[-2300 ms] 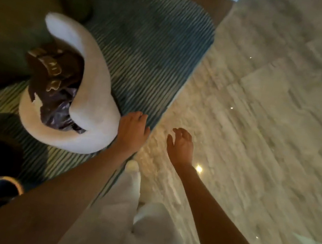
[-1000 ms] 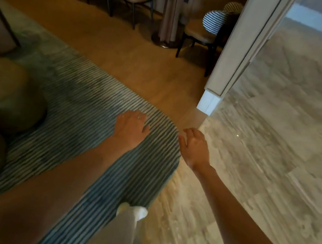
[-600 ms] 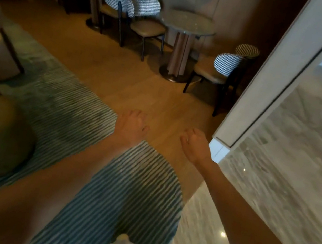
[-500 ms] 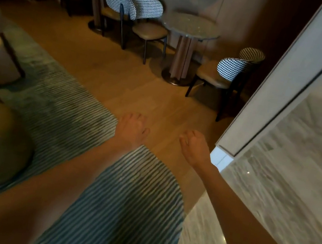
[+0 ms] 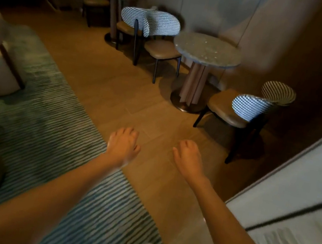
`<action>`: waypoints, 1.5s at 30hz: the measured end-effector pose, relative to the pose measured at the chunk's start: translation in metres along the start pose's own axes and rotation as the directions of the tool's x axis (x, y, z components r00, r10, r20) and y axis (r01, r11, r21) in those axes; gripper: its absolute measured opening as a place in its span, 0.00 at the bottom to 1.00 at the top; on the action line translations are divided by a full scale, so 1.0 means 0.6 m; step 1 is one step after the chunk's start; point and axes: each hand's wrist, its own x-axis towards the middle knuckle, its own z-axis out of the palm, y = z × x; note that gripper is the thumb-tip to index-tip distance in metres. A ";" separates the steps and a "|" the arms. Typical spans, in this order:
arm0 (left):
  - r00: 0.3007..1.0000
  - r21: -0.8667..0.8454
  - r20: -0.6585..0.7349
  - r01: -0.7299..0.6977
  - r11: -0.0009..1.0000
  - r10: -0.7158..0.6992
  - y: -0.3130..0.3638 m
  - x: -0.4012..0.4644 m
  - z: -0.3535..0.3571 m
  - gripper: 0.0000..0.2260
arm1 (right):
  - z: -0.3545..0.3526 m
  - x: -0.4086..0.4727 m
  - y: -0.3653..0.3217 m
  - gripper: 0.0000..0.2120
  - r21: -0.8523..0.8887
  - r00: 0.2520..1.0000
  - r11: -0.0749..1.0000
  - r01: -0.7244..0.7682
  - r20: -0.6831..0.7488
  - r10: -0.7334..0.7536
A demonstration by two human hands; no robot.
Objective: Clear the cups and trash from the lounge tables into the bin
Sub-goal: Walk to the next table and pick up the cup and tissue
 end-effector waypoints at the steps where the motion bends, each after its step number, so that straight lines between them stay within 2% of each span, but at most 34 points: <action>1: 1.000 0.005 -0.003 0.016 1.000 -0.016 0.006 0.035 -0.003 0.21 | -0.002 0.043 0.012 0.16 -0.015 1.000 1.000 0.025 0.002 -0.025; 5: 0.996 -0.029 -0.011 0.083 0.996 -0.083 0.006 0.166 -0.017 0.21 | 0.009 0.196 0.032 0.18 -0.008 0.995 0.999 0.053 0.084 -0.052; 11: 0.981 -0.046 -0.056 0.182 0.982 -0.184 -0.065 0.381 -0.021 0.22 | 0.073 0.434 0.018 0.20 0.073 0.974 0.991 0.113 0.190 -0.125; 15: 0.973 -0.061 -0.086 0.210 0.976 -0.215 -0.138 0.551 -0.046 0.23 | 0.099 0.628 -0.002 0.20 0.103 0.972 0.984 0.146 0.169 -0.162; 22: 0.971 -0.062 -0.122 0.200 0.978 -0.207 -0.244 0.844 -0.133 0.22 | 0.104 0.947 -0.032 0.19 0.103 0.988 0.987 0.121 0.086 -0.130; 29: 0.976 -0.115 -0.100 0.182 0.977 -0.194 -0.319 1.087 -0.117 0.22 | 0.199 1.195 -0.032 0.19 0.108 0.972 0.988 0.112 0.194 -0.132; 32: 0.969 -0.108 -0.139 0.191 0.976 -0.205 -0.353 1.229 -0.121 0.22 | 0.230 1.350 -0.021 0.20 0.110 0.971 0.984 0.139 0.182 -0.157; 39: 0.943 -0.089 -0.156 0.284 0.955 -0.295 -0.449 1.569 -0.185 0.23 | 0.232 1.747 -0.017 0.19 0.131 0.968 0.968 0.214 0.102 -0.227; 45: 0.916 -0.076 -0.116 0.378 0.923 -0.385 -0.560 1.769 -0.180 0.23 | 0.286 1.979 -0.075 0.19 0.120 0.923 0.947 0.297 0.219 -0.317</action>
